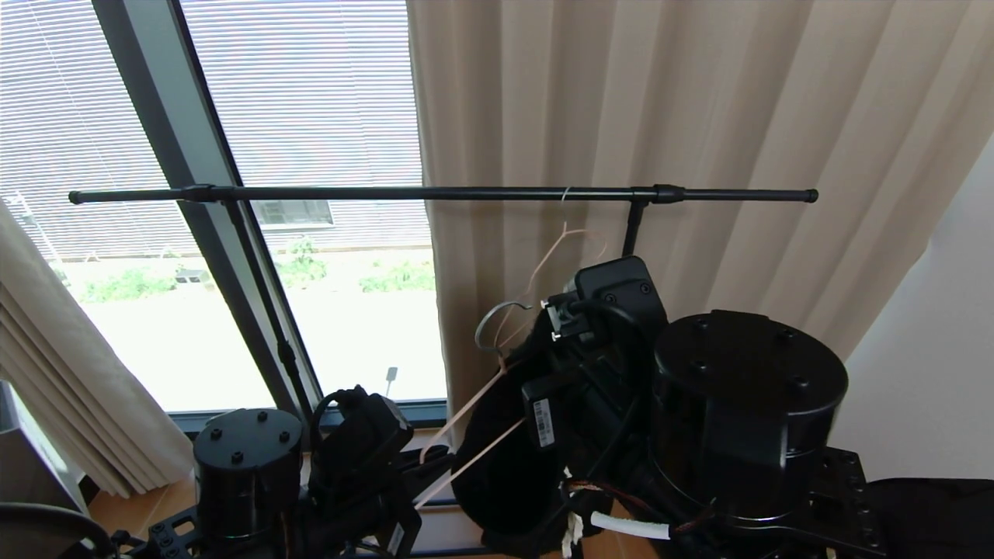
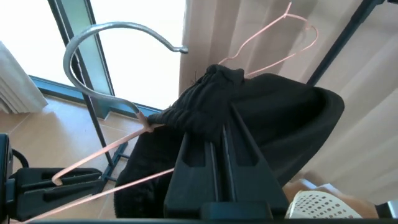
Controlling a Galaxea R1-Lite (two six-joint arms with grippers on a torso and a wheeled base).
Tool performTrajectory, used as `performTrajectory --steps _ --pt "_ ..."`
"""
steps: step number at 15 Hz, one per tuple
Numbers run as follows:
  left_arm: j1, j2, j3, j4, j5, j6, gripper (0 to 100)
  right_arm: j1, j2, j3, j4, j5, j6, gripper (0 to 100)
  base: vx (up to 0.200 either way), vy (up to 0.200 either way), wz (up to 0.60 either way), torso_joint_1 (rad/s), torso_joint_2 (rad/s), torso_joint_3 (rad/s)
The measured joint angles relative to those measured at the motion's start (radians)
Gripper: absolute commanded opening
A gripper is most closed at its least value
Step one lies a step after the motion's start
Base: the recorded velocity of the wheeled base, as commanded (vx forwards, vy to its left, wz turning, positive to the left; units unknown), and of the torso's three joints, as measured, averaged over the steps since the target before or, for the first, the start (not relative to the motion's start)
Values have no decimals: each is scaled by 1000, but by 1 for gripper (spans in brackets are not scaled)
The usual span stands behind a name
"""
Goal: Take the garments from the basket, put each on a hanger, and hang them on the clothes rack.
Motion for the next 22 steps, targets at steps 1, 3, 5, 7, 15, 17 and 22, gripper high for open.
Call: performTrajectory --steps 1,3,5,7,15,17,22 --pt "-4 1 1 -1 0 0 0 -3 -1 -1 0 0 0 0 0 0 0 0 0 0" --pt "-10 1 3 -1 0 0 0 -7 -4 -1 0 0 0 100 0 0 0 0 0 0" --pt "-12 1 3 -2 1 0 0 -21 -4 -2 0 -1 0 100 0 0 0 0 0 0" --pt "-13 1 4 -3 1 0 0 -58 -8 -3 1 0 -1 100 0 0 0 0 0 0" --pt "-13 2 13 -47 0 -2 0 -85 1 -6 1 1 -1 100 0 0 0 0 0 0" --pt "-11 2 13 -59 0 -4 0 -80 2 -2 1 1 -1 100 0 0 0 0 0 0" --pt "-1 5 6 -66 2 -8 0 -57 -1 9 2 1 -1 100 0 0 0 0 0 0"
